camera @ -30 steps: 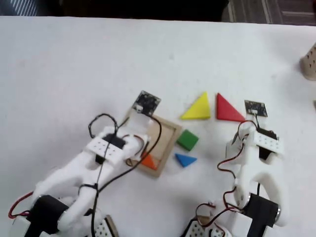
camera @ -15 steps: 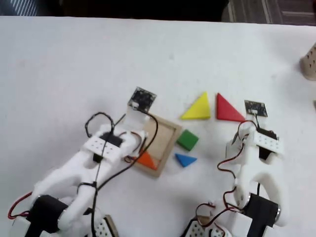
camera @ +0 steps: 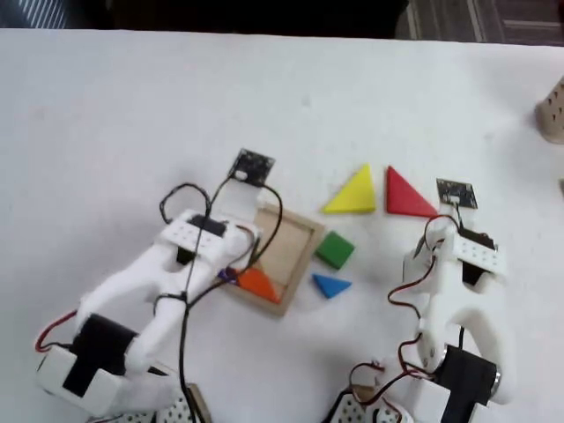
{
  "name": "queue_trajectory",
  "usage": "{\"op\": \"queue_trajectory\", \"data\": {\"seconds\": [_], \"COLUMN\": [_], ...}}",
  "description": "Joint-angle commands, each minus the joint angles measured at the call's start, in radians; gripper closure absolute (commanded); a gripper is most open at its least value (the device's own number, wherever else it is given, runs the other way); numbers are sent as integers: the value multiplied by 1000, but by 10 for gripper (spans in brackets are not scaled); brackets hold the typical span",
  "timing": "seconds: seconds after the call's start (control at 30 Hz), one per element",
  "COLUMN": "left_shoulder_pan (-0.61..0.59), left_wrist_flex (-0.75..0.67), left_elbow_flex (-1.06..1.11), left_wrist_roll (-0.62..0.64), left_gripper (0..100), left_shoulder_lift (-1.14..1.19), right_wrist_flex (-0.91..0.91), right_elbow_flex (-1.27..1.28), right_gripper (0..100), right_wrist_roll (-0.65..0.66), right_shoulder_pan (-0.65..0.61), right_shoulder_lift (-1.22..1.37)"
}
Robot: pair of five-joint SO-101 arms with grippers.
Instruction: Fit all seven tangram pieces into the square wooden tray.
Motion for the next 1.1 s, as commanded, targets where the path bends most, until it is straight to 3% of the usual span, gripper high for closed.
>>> {"op": "queue_trajectory", "data": {"seconds": [0.0,0.27,0.53,0.87,1.07], "left_shoulder_pan": [70,65,-53,-262,-309], "left_wrist_flex": [26,-46,-117,-14,44], "left_elbow_flex": [-6,51,32,-109,-170], "left_wrist_roll": [11,11,11,11,11], "left_gripper": [979,978,978,977,977], "left_shoulder_lift": [-58,-116,-119,-119,-119], "right_wrist_flex": [-1,-2,-2,-18,-33], "right_elbow_flex": [-5,-5,-5,-11,-37], "right_gripper": [978,978,978,978,974], "right_wrist_roll": [5,5,5,5,5], "right_shoulder_pan": [-1,-2,-2,-7,-10], "right_shoulder_lift": [-36,-36,-36,-33,-27]}}
